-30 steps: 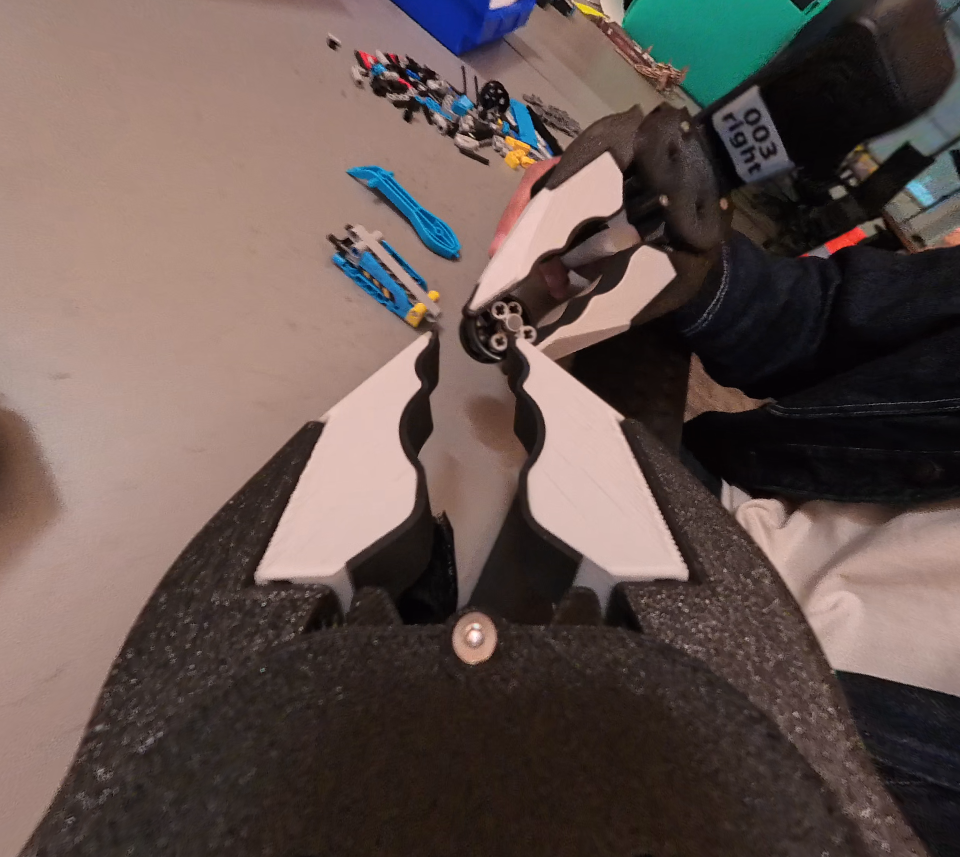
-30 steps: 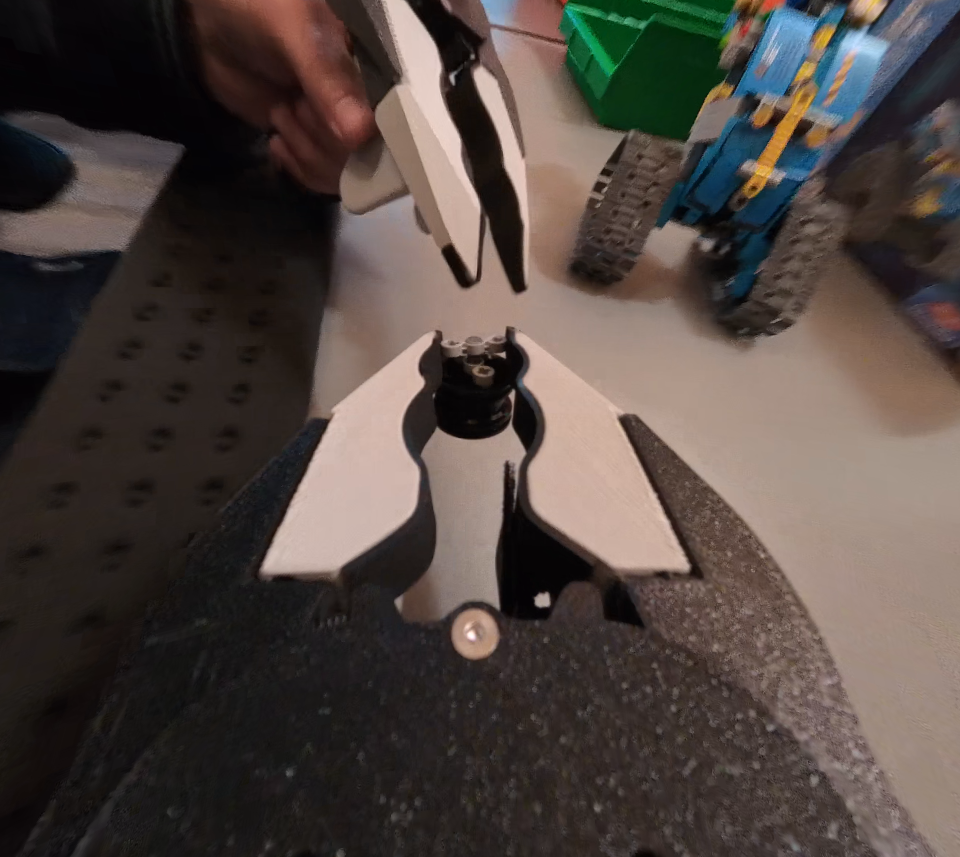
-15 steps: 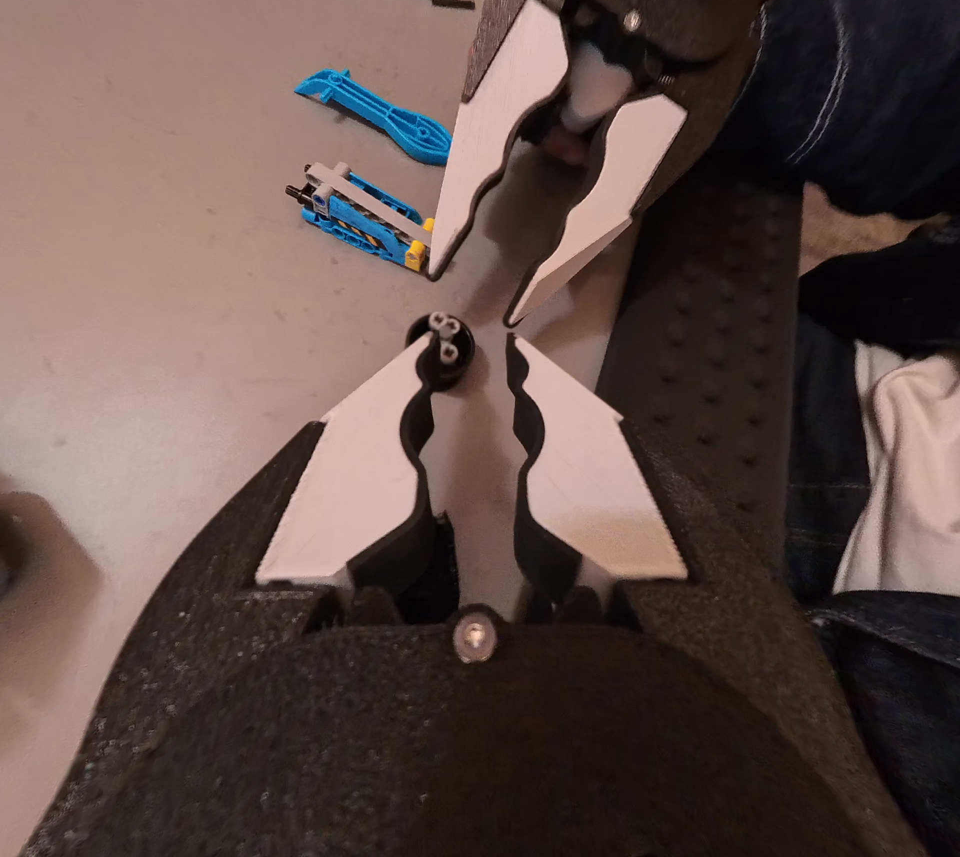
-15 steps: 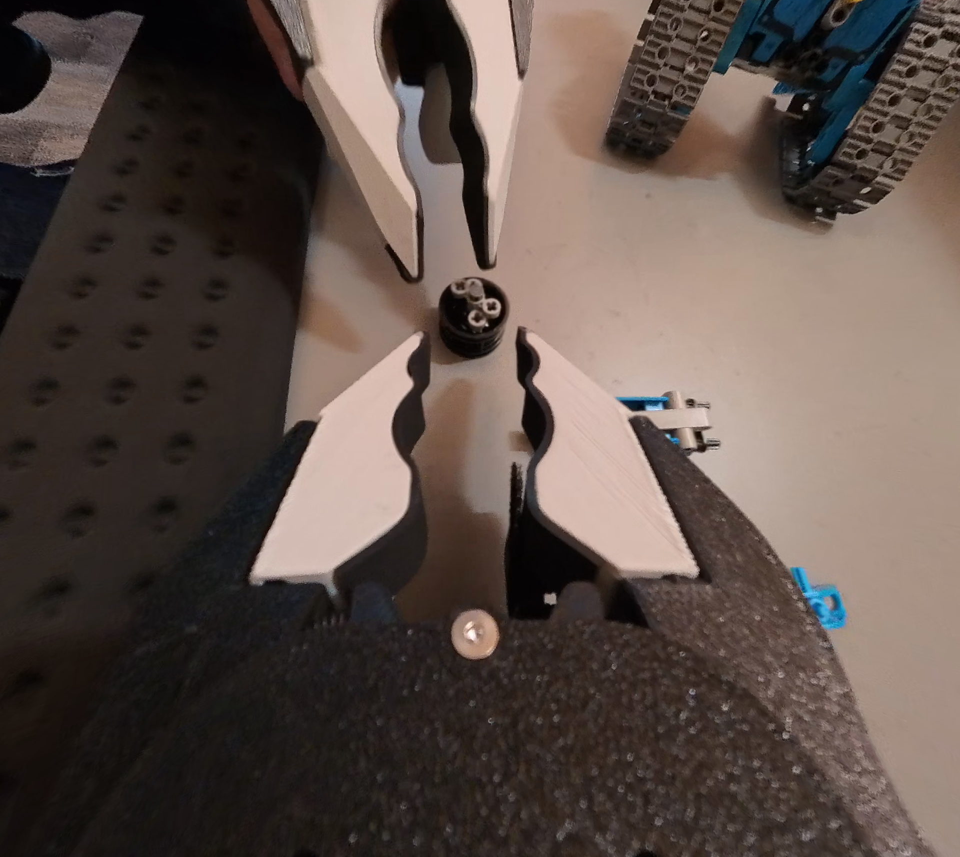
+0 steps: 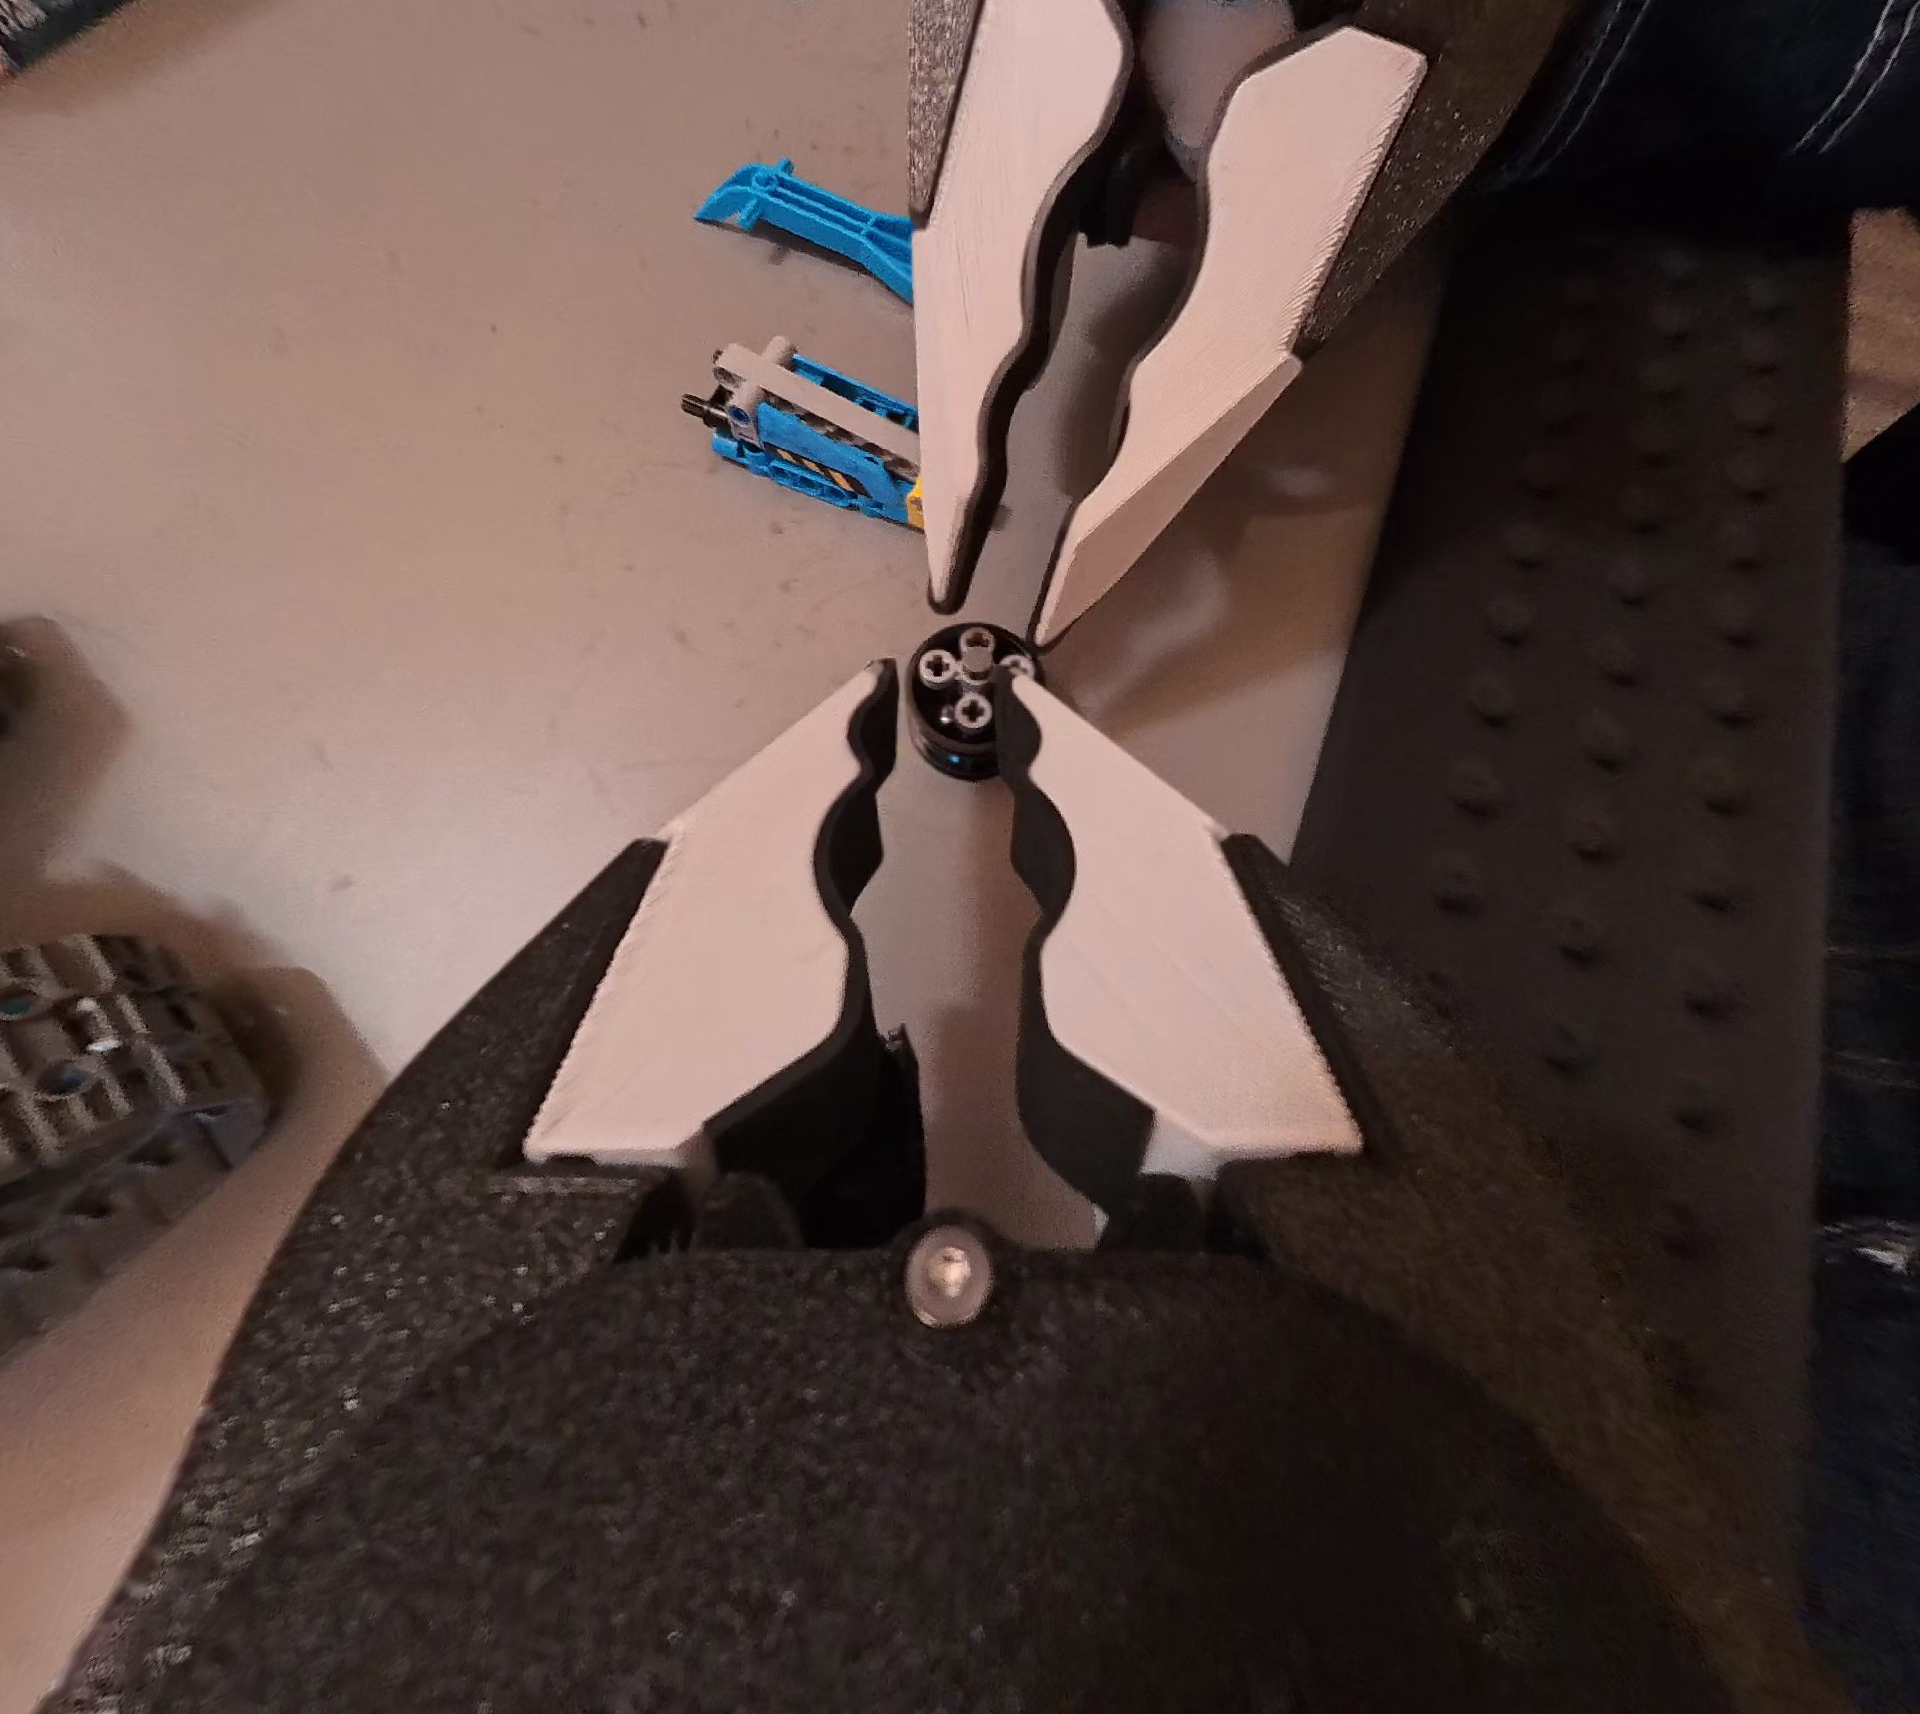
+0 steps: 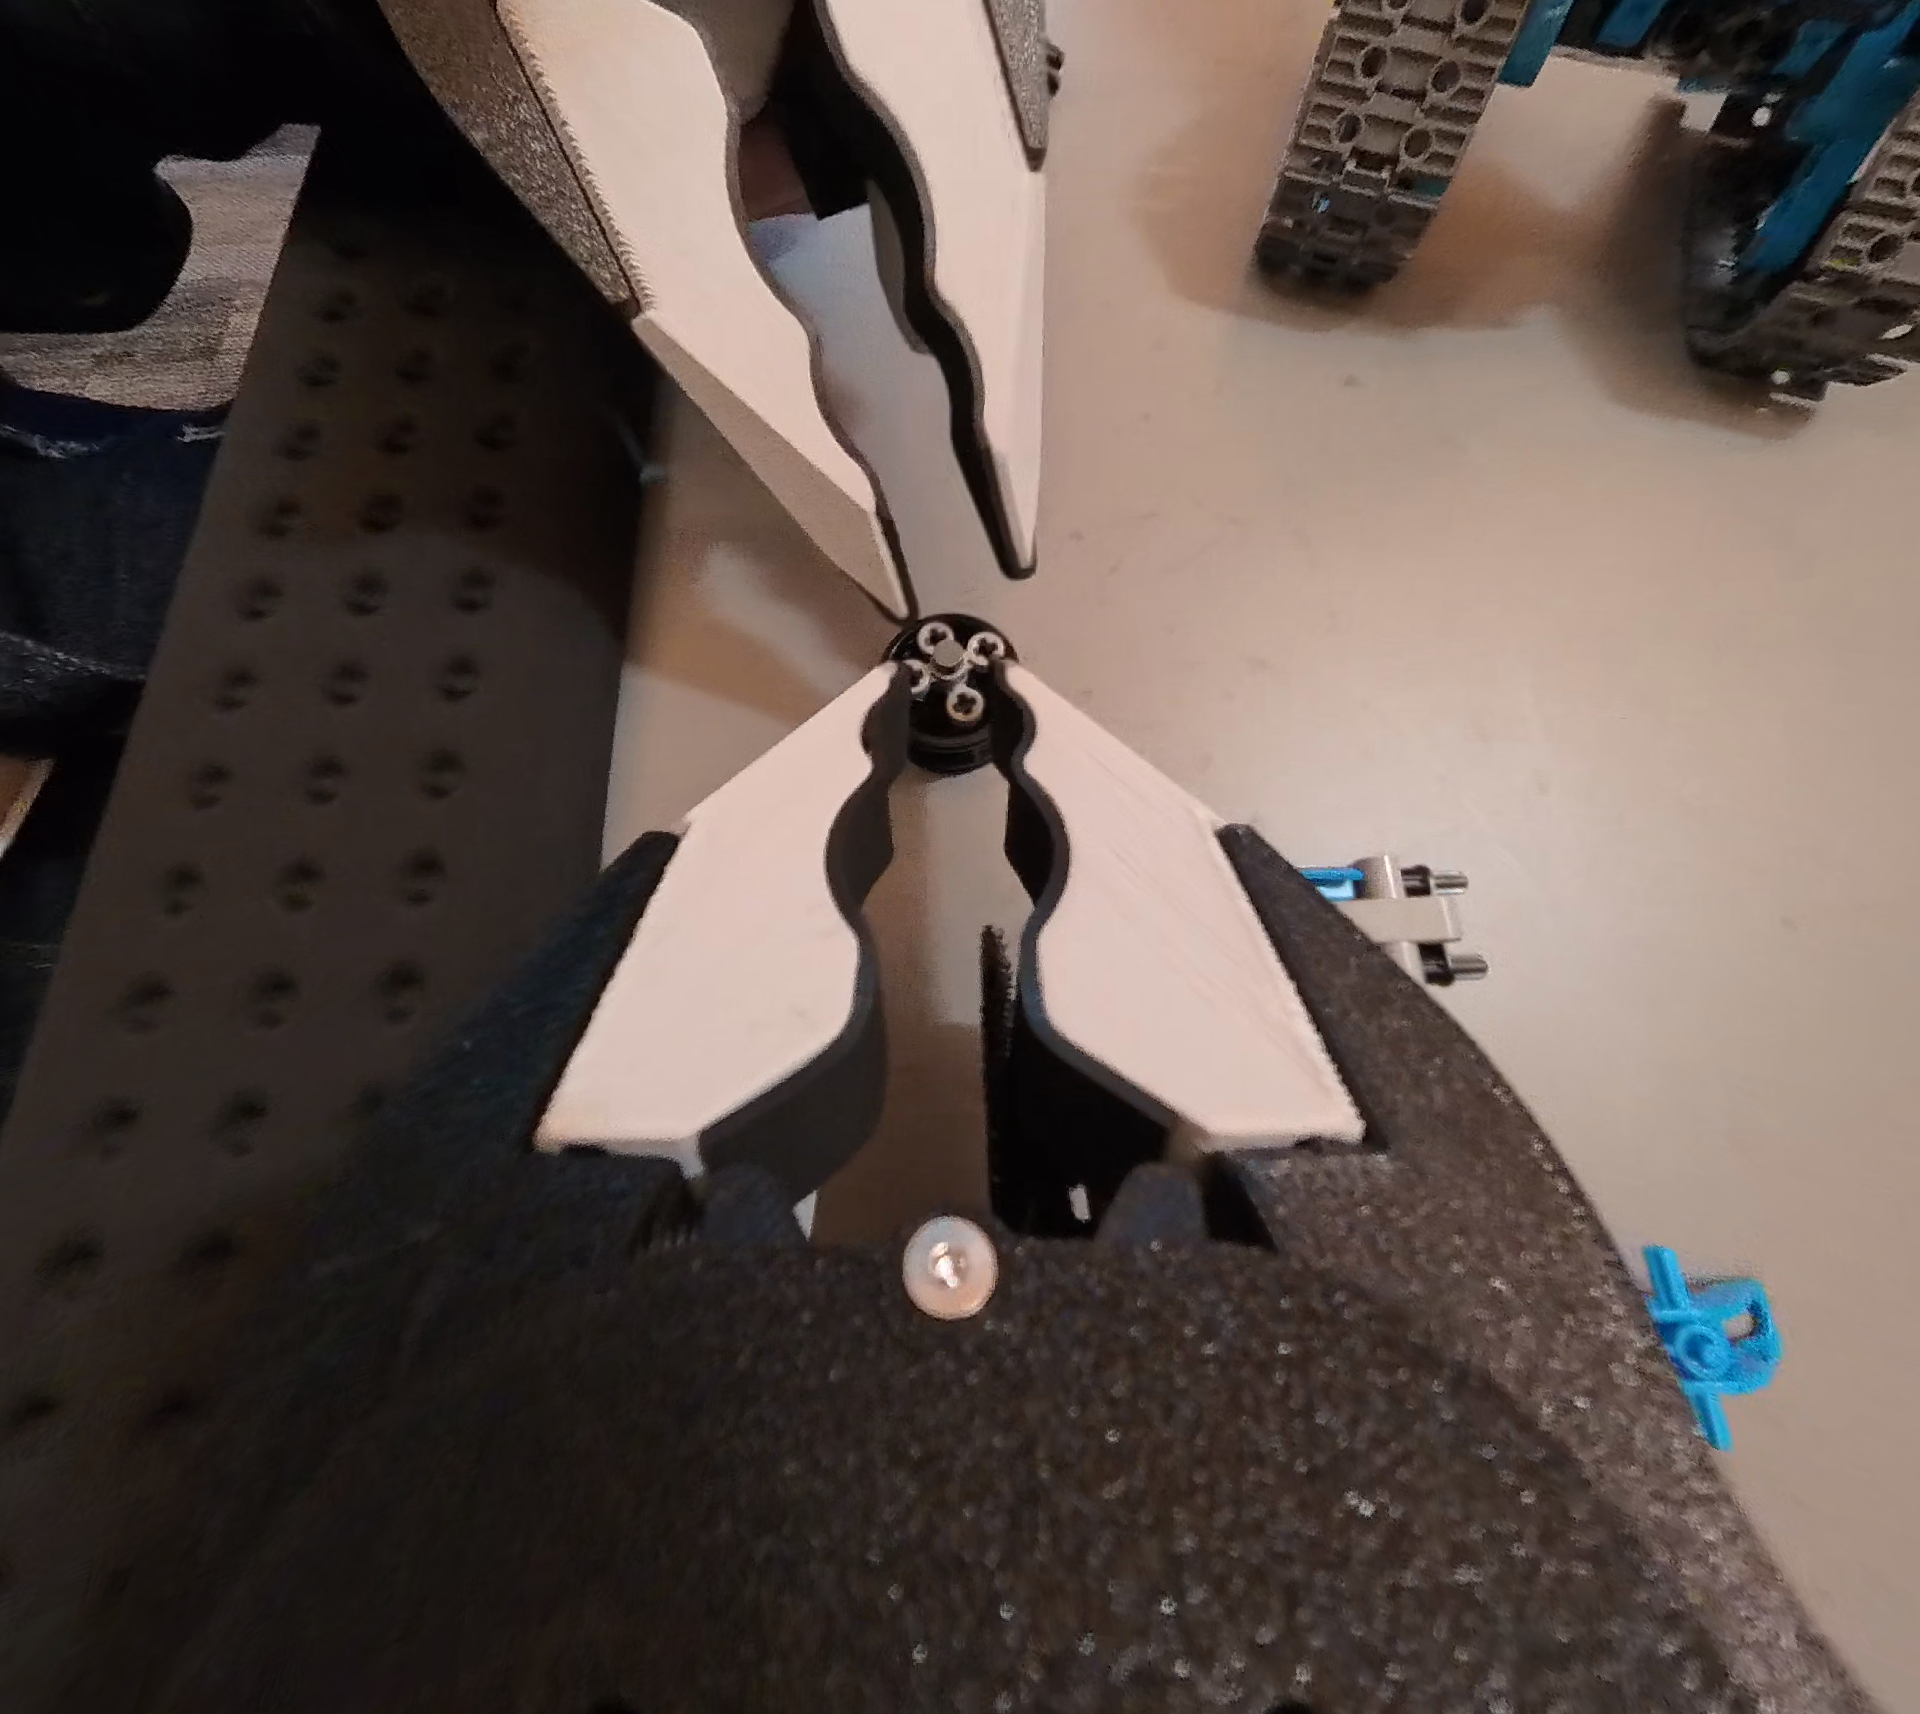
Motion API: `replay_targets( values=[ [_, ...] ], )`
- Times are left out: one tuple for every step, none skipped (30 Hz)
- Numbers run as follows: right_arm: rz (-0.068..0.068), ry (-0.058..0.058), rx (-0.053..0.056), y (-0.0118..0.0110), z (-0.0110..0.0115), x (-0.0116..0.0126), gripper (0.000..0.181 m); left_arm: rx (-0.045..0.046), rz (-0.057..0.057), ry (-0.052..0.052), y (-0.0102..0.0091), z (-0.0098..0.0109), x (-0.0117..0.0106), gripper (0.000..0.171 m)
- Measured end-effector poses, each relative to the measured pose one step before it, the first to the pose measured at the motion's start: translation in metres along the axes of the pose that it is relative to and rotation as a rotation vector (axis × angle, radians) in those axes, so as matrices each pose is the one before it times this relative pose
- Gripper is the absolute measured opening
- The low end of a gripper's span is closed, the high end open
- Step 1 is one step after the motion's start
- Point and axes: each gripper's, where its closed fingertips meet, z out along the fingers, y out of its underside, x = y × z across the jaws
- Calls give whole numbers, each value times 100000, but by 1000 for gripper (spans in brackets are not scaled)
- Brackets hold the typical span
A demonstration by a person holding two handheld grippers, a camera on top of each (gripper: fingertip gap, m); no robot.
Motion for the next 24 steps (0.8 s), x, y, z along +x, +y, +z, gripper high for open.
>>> replay_targets(
  values=[
    [-230,626,769,-107,40,-2,12,244,1530,2526,-34,14,188,18],
    [-605,-429,226,-109,58,-219,12,1173,711,3894,-164,69,380,22],
    [-591,-65,-504,-24,112,-125,13,1207,388,3003,-173,146,282,25],
    [-682,934,-1082,101,122,106,12,-242,733,1695,20,209,127,26],
    [-476,488,-673,119,116,97,12,-1377,1047,300,182,250,-33,27],
    [517,-389,-169,77,67,40,12,-1328,676,-952,187,247,-185,32],
    [881,-129,17,56,-41,104,11,-922,257,-1100,189,221,-200,32],
    [544,324,290,26,-131,163,12,-467,-72,-702,193,162,-108,32],
    [848,183,853,-86,-166,144,11,130,-273,-98,140,115,20,32],
    [1478,-528,916,-142,-90,22,11,385,-165,133,80,102,101,32],
    [1390,-1206,612,-143,-10,-116,11,28,151,-592,42,130,9,32],
    [1212,-671,-31,-58,71,-89,11,-652,655,-1067,74,149,-47,31],
    [1352,-136,-476,8,120,-40,11,-433,861,-1061,13,167,-47,29],
    [2249,-532,236,-61,66,-97,10,216,404,-994,-93,130,-14,29],
    [4406,-241,389,-30,6,44,9,89,-195,-988,-80,127,-12,29],
    [5896,-905,-182,127,-13,23,9,104,-380,-1207,-77,119,13,29],
    [5224,-340,563,89,-42,68,10,183,165,-1410,-75,103,59,28],
    [4581,2209,724,116,-57,362,10,66,677,-2034,-66,94,3,29],
    [1819,666,83,223,-51,-21,13,-109,-149,-2184,-59,103,-37,28],
    [-472,2736,739,100,-146,135,12,-87,-741,-1757,-94,132,4,28],
    [-1121,5044,590,58,-181,444,12,-74,-403,-1823,-66,110,-41,28],
    [-1309,2691,131,140,-69,59,12,-84,-297,-1511,-52,80,-55,28],
    [-619,1008,284,143,56,-188,8,-28,114,-753,-7,49,-1,28],
    [-74,2104,904,43,87,1,6,-4,218,-342,15,6,-3,28]
  ],
)
